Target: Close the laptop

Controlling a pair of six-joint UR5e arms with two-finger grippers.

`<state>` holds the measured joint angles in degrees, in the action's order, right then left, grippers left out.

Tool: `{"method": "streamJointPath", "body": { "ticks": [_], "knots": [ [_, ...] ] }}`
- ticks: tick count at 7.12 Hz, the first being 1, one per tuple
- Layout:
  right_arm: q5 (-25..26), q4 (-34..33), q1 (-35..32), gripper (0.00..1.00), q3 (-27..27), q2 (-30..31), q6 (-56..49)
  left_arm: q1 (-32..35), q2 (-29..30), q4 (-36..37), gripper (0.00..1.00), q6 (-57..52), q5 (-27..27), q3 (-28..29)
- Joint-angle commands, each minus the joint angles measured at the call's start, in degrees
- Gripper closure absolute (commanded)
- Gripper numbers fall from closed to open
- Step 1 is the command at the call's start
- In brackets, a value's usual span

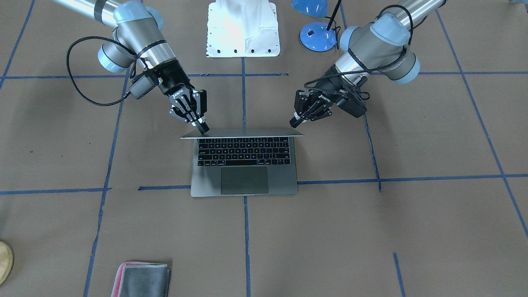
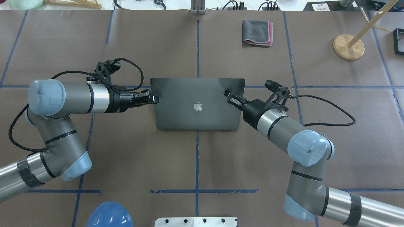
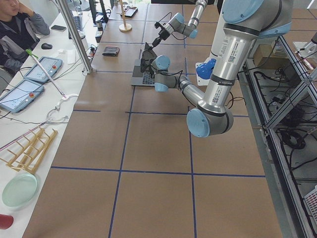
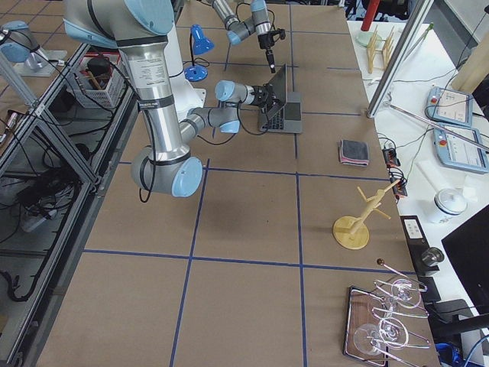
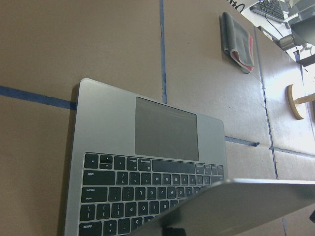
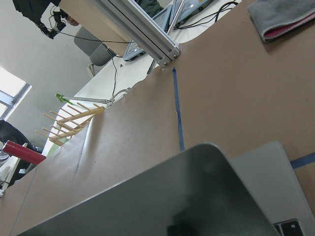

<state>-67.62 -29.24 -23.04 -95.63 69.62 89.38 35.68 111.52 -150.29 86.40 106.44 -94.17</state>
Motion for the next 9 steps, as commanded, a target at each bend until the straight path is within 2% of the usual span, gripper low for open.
{"method": "streamJointPath", "body": {
  "ticks": [1,3,5,6,7,8,9],
  "knots": [
    [-0.4,-0.1,-1.6,0.98,5.1,-3.4,0.1,0.8,2.0,0.0,1.00,-0.4,0.0,3.5],
    [-0.4,-0.4,-2.4,0.98,8.6,-4.7,0.1,1.3,4.0,0.4,1.00,-0.6,-0.1,7.1],
    [-0.4,-1.2,-2.7,0.98,13.1,-6.3,0.1,1.0,9.1,0.3,1.00,-0.6,-3.2,15.5],
    [-0.4,-5.3,-2.6,0.98,15.3,-9.5,0.1,0.6,11.5,0.1,1.00,-0.8,-4.0,20.6],
    [-0.5,-9.2,-2.6,0.95,15.6,-11.0,0.0,0.7,12.0,0.2,1.00,-2.7,-3.9,21.6],
    [-5.2,-10.1,-3.6,0.86,15.1,-11.1,-0.1,0.7,12.0,0.3,0.84,-2.9,-3.3,21.2],
    [-10.8,-15.8,-5.4,0.25,13.4,-11.2,-0.1,1.3,12.0,2.1,0.11,-2.9,-0.4,21.1]
  ]
}}
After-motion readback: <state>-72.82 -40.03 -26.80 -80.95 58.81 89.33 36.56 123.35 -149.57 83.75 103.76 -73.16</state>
